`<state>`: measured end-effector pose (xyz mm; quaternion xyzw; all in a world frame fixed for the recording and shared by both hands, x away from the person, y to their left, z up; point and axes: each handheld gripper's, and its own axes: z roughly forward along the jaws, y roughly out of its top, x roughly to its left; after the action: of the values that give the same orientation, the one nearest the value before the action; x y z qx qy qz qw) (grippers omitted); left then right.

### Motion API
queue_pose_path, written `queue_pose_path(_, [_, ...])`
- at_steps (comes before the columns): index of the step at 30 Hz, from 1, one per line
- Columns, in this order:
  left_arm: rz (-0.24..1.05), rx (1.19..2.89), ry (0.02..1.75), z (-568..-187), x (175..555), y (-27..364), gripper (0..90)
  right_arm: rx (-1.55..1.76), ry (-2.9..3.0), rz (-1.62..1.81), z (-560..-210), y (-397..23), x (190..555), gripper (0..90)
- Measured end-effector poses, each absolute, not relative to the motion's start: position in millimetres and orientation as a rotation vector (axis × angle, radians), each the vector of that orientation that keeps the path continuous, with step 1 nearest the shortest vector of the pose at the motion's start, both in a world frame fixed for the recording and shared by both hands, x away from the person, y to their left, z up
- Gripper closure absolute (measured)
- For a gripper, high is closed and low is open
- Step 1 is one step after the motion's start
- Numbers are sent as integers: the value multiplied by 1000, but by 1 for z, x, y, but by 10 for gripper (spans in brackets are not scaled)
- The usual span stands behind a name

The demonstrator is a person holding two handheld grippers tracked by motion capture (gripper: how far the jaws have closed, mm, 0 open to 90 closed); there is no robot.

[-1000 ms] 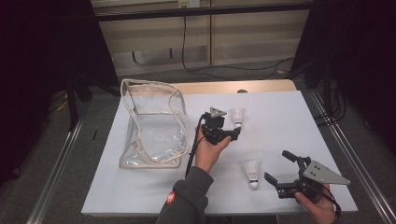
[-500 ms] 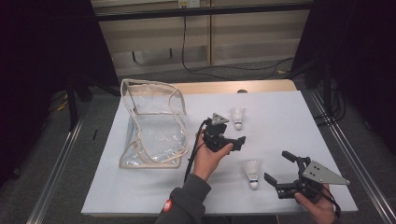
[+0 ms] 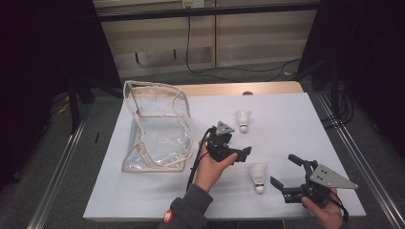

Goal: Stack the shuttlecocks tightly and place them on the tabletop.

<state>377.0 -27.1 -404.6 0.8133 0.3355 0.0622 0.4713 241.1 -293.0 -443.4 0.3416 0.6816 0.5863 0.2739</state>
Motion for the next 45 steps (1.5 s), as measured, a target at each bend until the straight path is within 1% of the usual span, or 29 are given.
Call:
queue_pose_path(2, [173, 1999, 818, -404, 375, -26, 80, 922, 1833, 1581, -443, -293, 241, 10])
queue_pose_path(21, [171, 1972, 779, -403, 360, -13, 72, 931, 1831, 1584, -443, -293, 241, 9])
queue_pose_path(35, [160, 2000, 771, -411, 351, -5, 72, 926, 1840, 1583, -443, -293, 241, 7])
queue_pose_path(45, [122, 1999, 754, -413, 343, -1, 63, 929, 1839, 1586, -443, -293, 241, 7])
